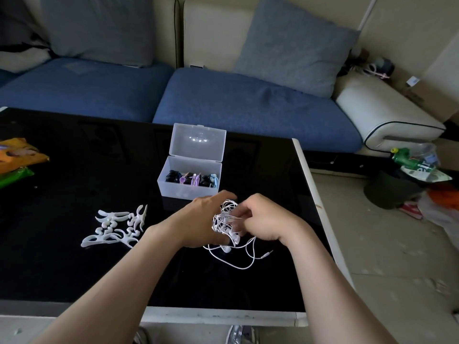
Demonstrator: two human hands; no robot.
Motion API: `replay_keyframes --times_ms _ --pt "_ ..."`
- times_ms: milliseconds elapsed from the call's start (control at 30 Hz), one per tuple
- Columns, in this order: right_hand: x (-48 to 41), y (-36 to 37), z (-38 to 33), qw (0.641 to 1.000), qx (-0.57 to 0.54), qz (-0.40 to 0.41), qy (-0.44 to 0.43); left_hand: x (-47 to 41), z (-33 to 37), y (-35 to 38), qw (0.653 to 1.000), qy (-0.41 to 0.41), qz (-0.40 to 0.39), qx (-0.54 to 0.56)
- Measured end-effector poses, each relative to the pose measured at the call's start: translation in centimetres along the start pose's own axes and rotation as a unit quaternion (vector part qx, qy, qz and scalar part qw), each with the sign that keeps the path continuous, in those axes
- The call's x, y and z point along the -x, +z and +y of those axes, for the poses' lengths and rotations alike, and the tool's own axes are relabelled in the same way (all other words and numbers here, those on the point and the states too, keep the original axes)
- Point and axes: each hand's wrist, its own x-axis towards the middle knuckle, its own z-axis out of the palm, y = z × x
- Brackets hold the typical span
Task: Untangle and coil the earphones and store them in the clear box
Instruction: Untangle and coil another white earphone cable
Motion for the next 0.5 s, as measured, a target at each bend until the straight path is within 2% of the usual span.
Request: replay_keyframes --times_ms 200,300,400,500 --pt "1.6 0.1 -1.2 0.993 -0.083 0.015 -0.083 1.4 0.0 -0.5 0.994 -0.015 0.104 0.017" --pt "1.7 0.6 -1.6 0.988 -0.102 0.042 -0.104 2.2 0.2 -0.8 0.983 -0.068 0.161 0.050" --pt "1.6 1.1 -1.8 0.986 -0.058 0.105 -0.118 2.8 0.4 -1.1 0.964 -0.120 0.227 0.076" --pt "1.7 1.3 -1.7 0.970 0.042 0.202 -0.132 3.5 0.4 -1.5 0.943 -0.142 0.281 0.108"
